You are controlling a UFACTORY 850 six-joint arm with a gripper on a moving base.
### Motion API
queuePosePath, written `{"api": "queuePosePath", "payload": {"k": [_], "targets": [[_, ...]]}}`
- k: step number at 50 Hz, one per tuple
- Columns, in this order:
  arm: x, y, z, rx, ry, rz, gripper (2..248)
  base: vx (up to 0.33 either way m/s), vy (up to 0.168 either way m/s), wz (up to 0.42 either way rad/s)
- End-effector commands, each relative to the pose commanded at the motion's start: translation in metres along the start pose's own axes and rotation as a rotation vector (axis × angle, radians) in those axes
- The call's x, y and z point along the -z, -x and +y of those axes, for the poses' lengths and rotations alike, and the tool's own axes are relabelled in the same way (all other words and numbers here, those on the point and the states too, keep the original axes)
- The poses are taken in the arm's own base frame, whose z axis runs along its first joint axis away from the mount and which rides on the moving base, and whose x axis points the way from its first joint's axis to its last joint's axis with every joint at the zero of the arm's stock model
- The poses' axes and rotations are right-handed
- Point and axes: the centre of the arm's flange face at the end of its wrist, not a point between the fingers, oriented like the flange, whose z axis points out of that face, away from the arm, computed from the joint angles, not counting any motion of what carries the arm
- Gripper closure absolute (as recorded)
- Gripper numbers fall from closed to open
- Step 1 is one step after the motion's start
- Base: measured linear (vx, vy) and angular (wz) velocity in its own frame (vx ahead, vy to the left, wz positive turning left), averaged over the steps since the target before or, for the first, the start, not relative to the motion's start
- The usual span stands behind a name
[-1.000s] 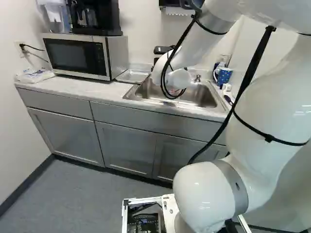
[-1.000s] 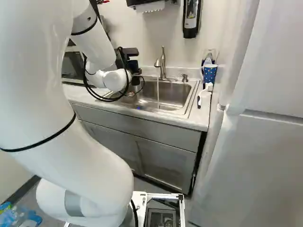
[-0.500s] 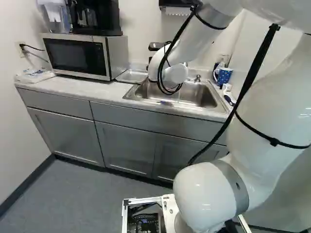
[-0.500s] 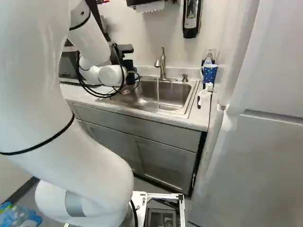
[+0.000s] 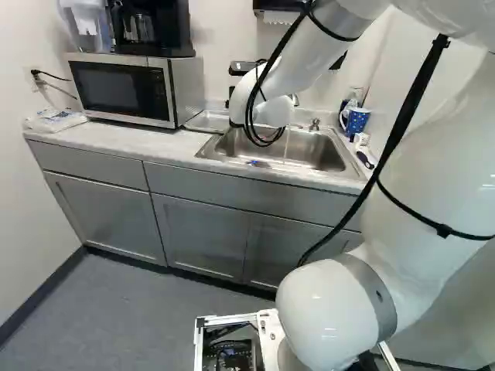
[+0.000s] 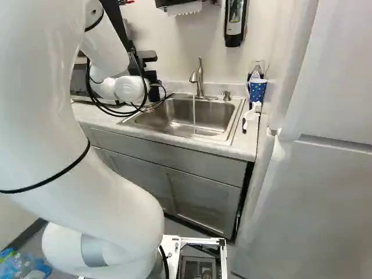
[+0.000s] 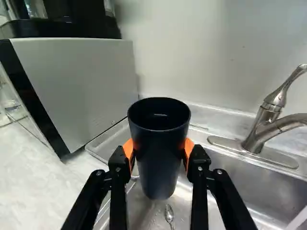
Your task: Rinse the cup and place it in the tray
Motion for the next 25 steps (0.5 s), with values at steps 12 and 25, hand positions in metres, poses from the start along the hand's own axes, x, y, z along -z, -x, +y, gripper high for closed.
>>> {"api": "queuePosePath", "payload": {"k": [12,25], "targets": [[-0.0028,-0.0006,-0.0104,0.0,-0.021,0.0,130,0.0,0.0,0.0],[-0.0028,-0.0006,-0.0106,-0.104,-0.021,-0.001,130,0.0,0.0,0.0]]}}
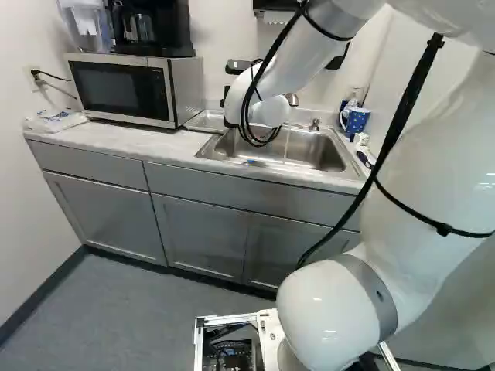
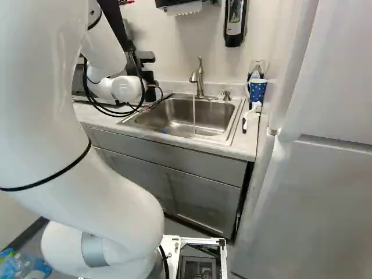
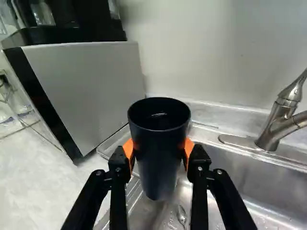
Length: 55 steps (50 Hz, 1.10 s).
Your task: Rinse the cup and place it in the tray
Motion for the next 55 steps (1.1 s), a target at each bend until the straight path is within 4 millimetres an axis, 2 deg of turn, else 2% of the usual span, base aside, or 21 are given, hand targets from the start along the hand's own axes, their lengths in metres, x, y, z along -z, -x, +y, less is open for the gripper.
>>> {"api": "queuePosePath", "payload": {"k": [55], "targets": [[0.0,0.0,0.0,-0.577,0.0,0.0,130,0.0,0.0,0.0]]}}
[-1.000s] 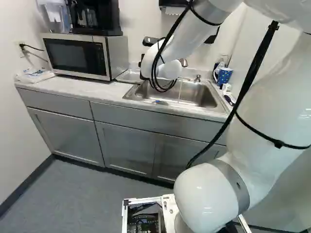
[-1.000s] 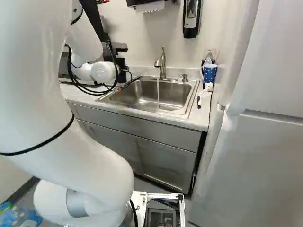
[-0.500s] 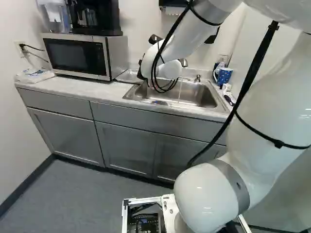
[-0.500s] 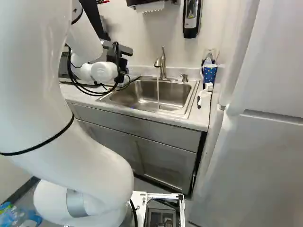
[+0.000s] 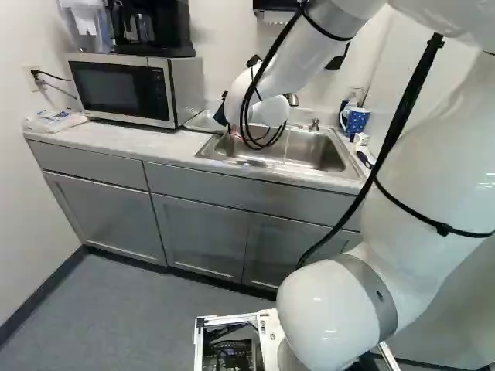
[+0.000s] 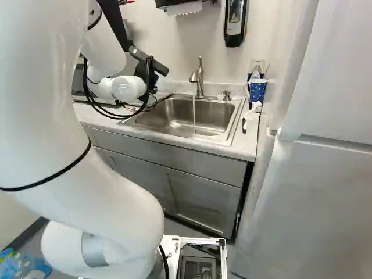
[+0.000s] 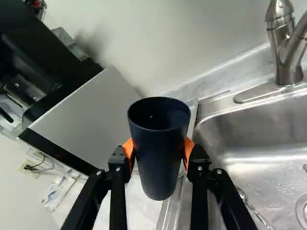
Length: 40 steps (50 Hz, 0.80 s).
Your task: Rinse the cup and place it in the tray
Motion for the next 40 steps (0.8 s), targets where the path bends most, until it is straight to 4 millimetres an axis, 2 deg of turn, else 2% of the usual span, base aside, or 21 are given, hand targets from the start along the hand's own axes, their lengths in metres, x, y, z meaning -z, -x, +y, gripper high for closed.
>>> {"api": "queuePosePath", "payload": {"k": [40], "targets": [[0.0,0.0,0.0,-0.42,0.0,0.0,130,0.0,0.0,0.0]]}}
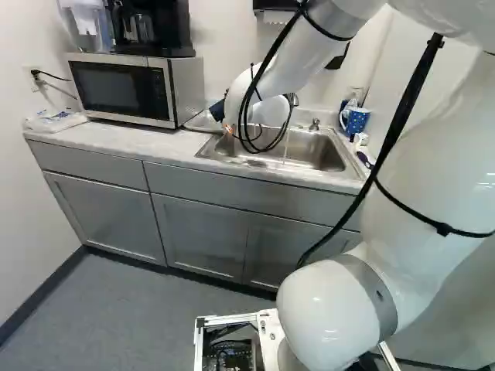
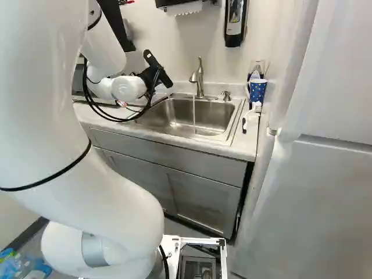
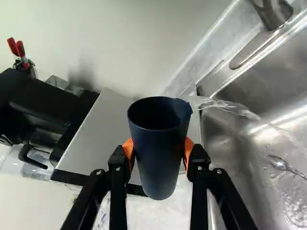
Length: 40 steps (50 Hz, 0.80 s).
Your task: Rinse the cup and place it in the tray
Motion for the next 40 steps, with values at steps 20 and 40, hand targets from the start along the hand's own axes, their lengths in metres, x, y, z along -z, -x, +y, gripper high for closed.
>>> {"api": "queuePosePath", "payload": {"k": [20,40], "targets": [[0.0,0.0,0.0,-0.21,0.0,0.0,130,0.0,0.0,0.0],[0.0,0.0,0.0,-0.42,0.0,0.0,130,0.0,0.0,0.0]]}}
